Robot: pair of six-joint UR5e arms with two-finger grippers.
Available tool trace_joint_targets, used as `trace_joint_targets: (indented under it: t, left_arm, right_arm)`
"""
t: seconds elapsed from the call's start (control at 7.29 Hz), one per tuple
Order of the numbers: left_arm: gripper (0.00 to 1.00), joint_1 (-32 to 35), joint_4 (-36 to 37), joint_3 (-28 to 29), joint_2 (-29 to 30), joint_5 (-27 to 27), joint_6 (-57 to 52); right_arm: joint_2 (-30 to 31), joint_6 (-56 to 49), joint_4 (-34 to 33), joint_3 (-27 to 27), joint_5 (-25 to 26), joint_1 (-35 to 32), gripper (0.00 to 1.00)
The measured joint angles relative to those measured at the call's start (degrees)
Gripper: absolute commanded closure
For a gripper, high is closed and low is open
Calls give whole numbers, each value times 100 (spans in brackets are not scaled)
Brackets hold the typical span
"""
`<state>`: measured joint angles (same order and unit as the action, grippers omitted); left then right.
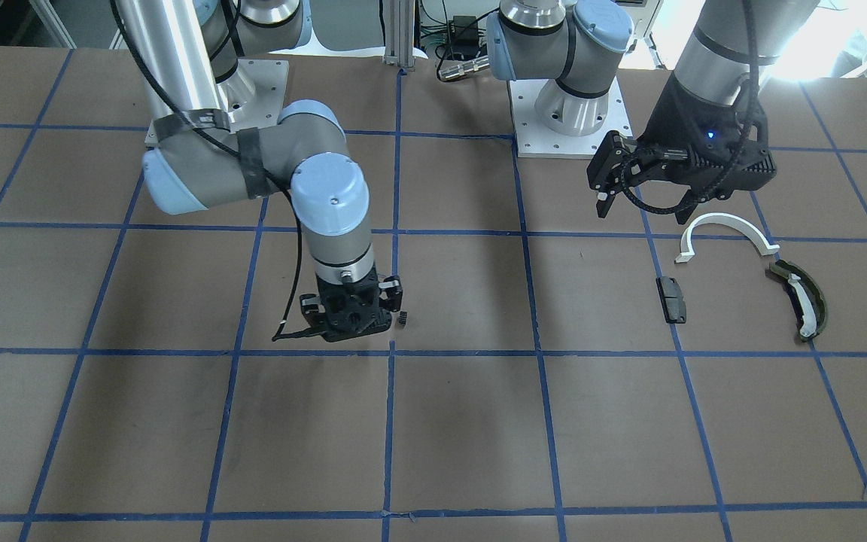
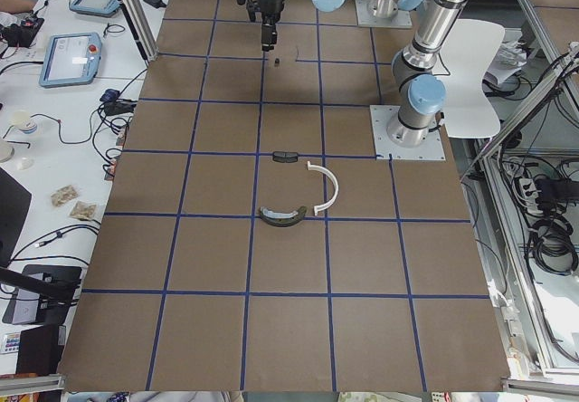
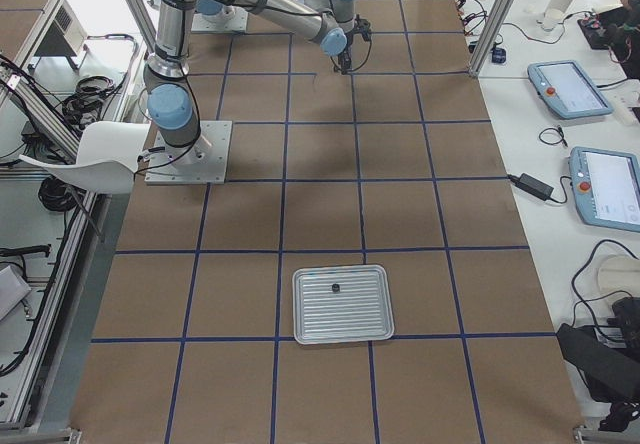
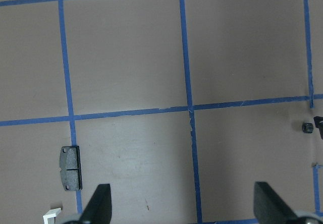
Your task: Place bearing gear from tray to pile
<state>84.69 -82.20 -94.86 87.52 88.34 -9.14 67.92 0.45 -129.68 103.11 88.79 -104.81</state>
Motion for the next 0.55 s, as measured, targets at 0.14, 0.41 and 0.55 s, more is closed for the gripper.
trace_joint_targets:
  t: [0.14,0.41,0.55]
  left_arm:
    - [0,39,-71,-20,66,-62,144]
    - [0,523,416,-8,466,-409,897]
    - [0,955,943,-16,861,-502,1104]
  right_arm:
    - [283,-841,236,26,11,551,0]
    - [717,-2735,661,47,92,1890,0]
    - [862,-3676,912,23,110,2572,0]
